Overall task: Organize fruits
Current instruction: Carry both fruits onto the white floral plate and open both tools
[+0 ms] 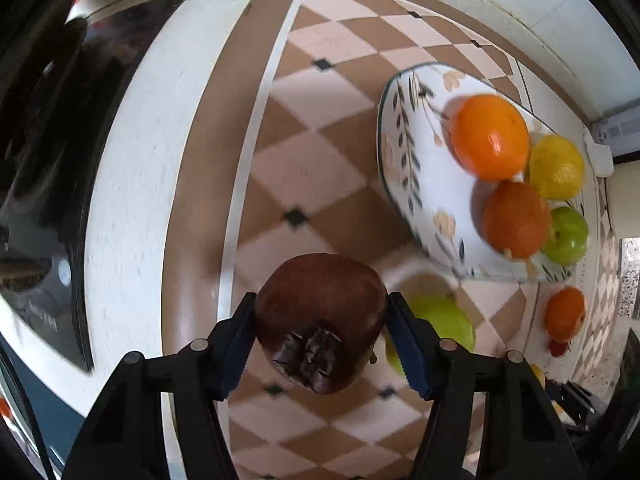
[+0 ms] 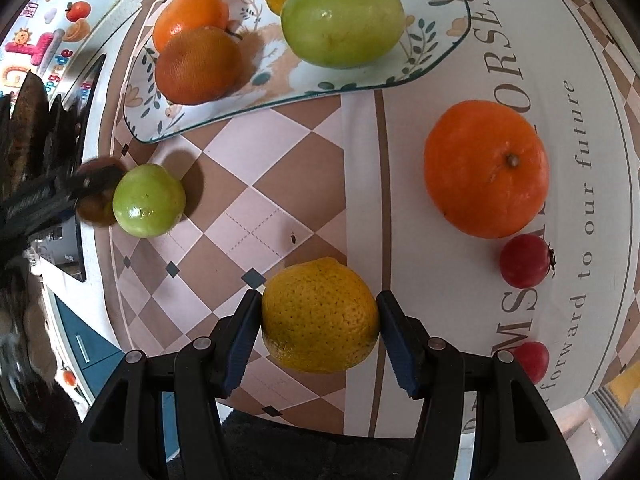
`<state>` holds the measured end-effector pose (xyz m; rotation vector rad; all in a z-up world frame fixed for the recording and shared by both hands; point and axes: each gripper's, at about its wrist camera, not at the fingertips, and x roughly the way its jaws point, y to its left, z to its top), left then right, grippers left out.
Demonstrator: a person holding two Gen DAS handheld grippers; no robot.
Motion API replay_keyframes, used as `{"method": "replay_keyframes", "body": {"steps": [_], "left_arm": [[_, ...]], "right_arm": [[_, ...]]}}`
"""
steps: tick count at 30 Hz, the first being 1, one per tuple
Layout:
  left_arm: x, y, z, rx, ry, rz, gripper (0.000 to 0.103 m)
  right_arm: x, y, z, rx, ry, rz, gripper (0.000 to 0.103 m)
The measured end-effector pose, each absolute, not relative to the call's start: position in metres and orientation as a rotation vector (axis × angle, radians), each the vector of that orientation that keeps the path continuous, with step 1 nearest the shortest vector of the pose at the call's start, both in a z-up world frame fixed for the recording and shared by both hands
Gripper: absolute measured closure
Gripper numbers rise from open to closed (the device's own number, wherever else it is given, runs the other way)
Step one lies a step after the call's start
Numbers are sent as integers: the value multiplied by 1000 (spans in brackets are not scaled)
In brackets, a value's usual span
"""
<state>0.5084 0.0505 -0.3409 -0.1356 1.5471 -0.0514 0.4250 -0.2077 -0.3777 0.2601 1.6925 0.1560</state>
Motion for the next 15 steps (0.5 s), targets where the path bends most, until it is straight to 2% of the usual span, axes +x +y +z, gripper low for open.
{"method": "replay_keyframes", "body": {"steps": [5, 8, 10, 15], "left_arm": [[458, 45, -328, -257, 1609, -8, 42], [442, 39, -326, -239, 1614, -12, 42], [437, 34, -329, -230, 1613, -11, 42], [433, 26, -340, -207, 1619, 7, 42]], "right_arm": [[423, -209, -381, 265, 1714, 157, 41], [421, -213, -384, 290, 1737, 167, 41], [421, -213, -385, 303, 1753, 176, 36], [420, -208, -385, 232, 1716, 187, 37]]}}
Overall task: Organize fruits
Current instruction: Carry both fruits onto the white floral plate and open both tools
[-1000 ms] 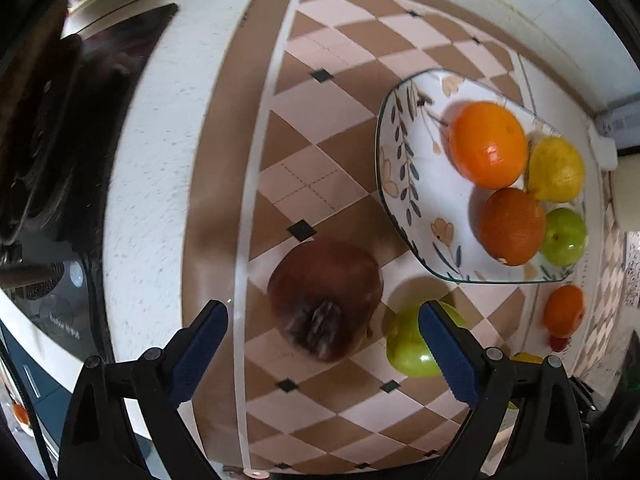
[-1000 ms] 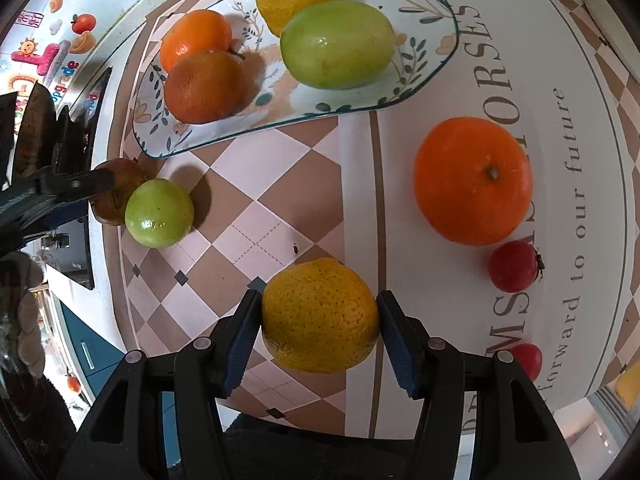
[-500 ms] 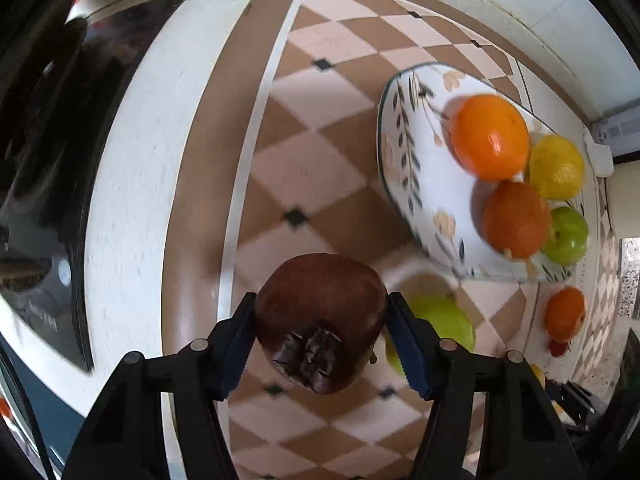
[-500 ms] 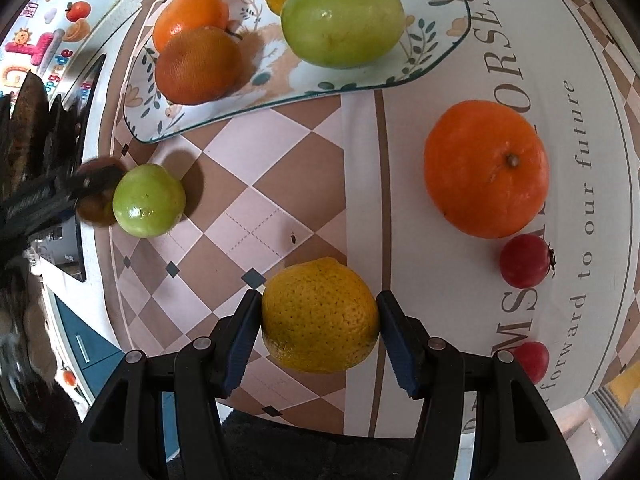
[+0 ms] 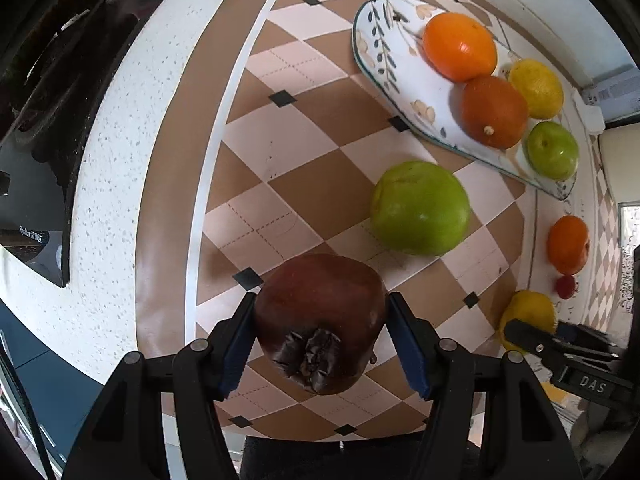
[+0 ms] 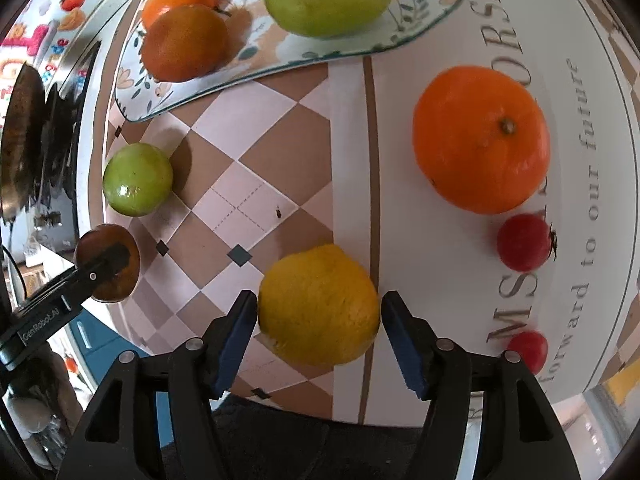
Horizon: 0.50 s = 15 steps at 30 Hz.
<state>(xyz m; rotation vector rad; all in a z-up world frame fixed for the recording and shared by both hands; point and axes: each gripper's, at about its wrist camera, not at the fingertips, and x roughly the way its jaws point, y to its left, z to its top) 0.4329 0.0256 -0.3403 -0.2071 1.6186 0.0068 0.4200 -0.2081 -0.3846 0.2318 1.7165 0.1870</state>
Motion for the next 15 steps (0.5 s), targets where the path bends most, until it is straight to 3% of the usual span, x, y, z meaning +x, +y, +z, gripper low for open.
{"method": "replay_keyframes", "body": {"steps": [1, 7, 15], "left_arm": [[432, 25, -341, -212, 1618, 9, 42], [426, 19, -330, -236, 1583, 9, 42], [468, 13, -265, -255, 1443, -51, 42]], "right_arm": [[420, -207, -383, 231, 1696, 200, 42], [424, -197, -372, 169, 1647, 213, 42], [463, -215, -308, 315, 1507, 264, 42]]}}
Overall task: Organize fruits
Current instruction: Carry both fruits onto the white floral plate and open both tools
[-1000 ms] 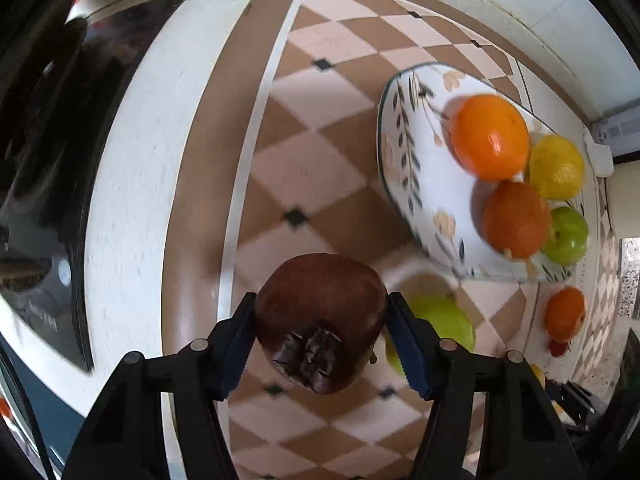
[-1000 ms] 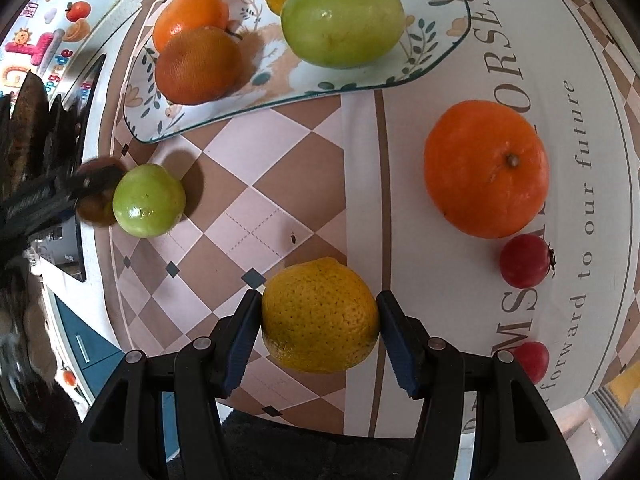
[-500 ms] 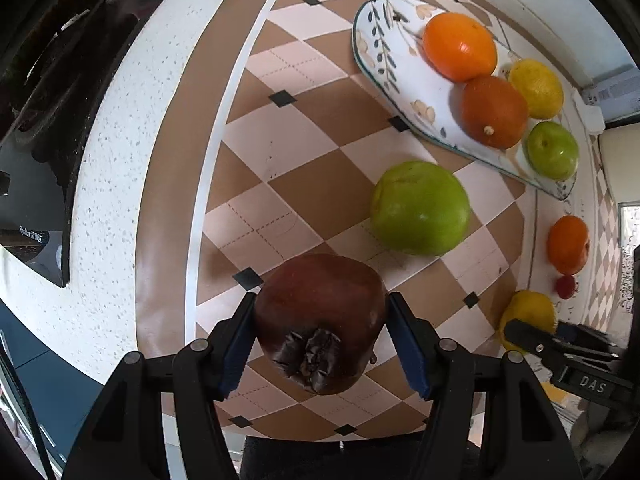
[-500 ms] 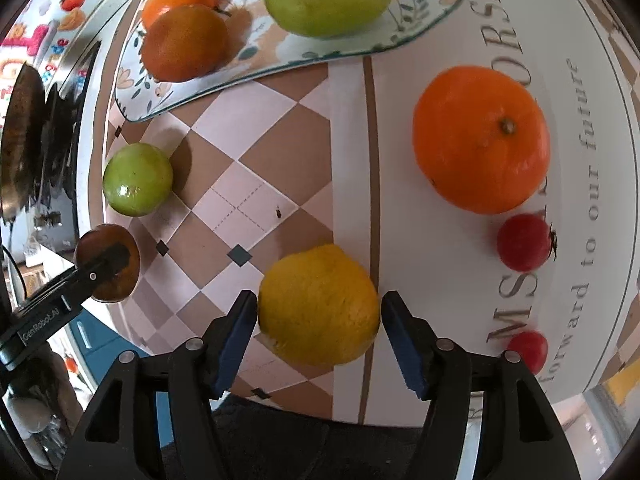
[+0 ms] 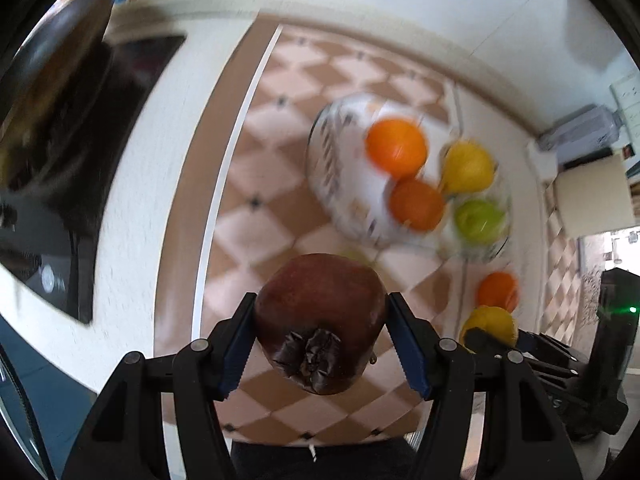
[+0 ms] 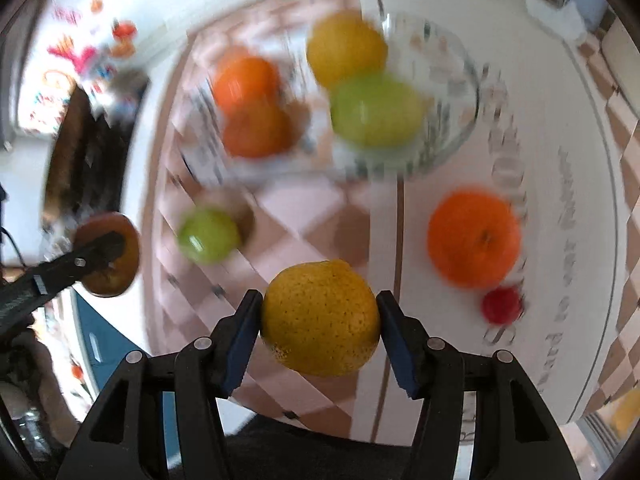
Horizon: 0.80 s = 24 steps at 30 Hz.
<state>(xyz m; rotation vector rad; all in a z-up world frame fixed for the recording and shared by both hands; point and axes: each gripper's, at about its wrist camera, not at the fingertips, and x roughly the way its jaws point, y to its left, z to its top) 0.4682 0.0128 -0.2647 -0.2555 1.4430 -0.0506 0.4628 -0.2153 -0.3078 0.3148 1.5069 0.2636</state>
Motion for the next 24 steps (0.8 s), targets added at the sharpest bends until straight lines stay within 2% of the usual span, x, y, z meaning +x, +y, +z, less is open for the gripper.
{"method": "replay_keyframes", "body": {"steps": [6, 10, 17, 24], "left_arm": [[527, 14, -261, -193, 1427, -21, 42], [570, 13, -289, -174, 1511, -3, 42], [597, 11, -331, -170, 1606, 38, 41], [612, -4, -334, -141, 1615, 15, 41]], "right_arm": [[526, -255, -291, 306, 1433, 168, 42], [561, -267, -303, 221, 1434, 100, 42], [591, -277, -325, 139, 1467, 64, 42], [601, -270, -342, 112, 1492, 65, 42]]}}
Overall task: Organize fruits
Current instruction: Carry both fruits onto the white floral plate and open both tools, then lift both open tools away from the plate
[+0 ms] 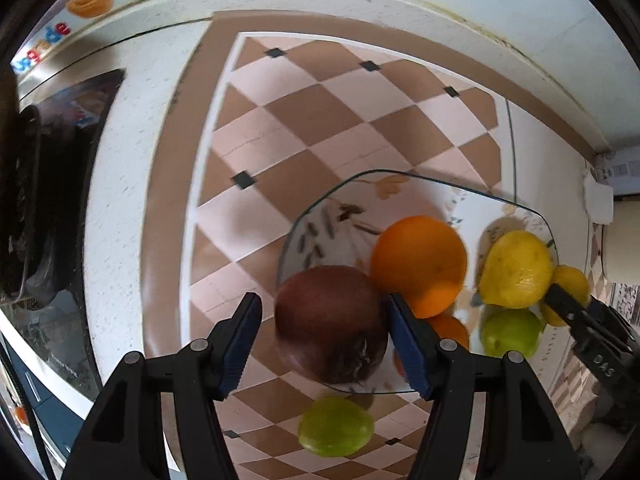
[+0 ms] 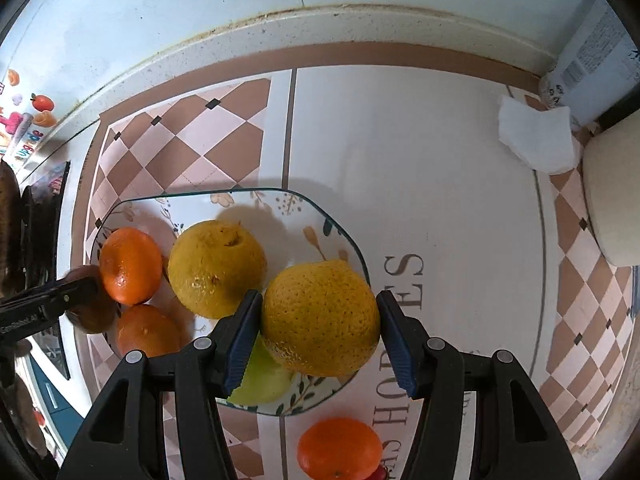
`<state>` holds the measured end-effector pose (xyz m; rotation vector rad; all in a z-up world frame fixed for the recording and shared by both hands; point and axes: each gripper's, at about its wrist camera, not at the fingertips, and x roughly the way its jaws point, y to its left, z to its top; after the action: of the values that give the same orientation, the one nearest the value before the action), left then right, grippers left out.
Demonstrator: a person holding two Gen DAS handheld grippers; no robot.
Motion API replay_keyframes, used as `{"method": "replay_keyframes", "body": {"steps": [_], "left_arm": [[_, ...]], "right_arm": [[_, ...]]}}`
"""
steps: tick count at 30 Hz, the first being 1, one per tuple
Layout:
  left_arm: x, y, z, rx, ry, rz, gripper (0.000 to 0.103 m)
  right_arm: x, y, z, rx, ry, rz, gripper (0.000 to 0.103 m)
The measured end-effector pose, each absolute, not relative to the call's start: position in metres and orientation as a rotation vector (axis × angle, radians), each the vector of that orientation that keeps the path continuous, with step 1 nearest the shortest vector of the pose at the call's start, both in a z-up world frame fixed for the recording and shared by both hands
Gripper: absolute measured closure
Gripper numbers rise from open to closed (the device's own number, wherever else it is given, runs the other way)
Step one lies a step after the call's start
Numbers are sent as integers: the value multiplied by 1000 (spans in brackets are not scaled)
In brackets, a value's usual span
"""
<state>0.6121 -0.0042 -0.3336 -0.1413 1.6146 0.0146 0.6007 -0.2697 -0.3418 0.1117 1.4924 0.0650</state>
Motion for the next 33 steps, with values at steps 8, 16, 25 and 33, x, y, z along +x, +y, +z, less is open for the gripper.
{"method": "replay_keyframes", "body": {"steps": [8, 16, 25, 33], "left_arm": [[611, -5, -327, -132, 1596, 22, 13], [581, 1, -316, -126, 1573, 51, 11], [530, -17, -281, -9, 1458, 88, 11], [487, -26, -236, 8, 1350, 64, 11]], "right_arm": [[602, -272, -343, 144, 1502, 54, 14], [570, -271, -325, 99, 1492, 12, 10], [522, -255, -286, 72, 1433, 17, 10], [481, -244, -237, 60, 1337, 29, 10]]}}
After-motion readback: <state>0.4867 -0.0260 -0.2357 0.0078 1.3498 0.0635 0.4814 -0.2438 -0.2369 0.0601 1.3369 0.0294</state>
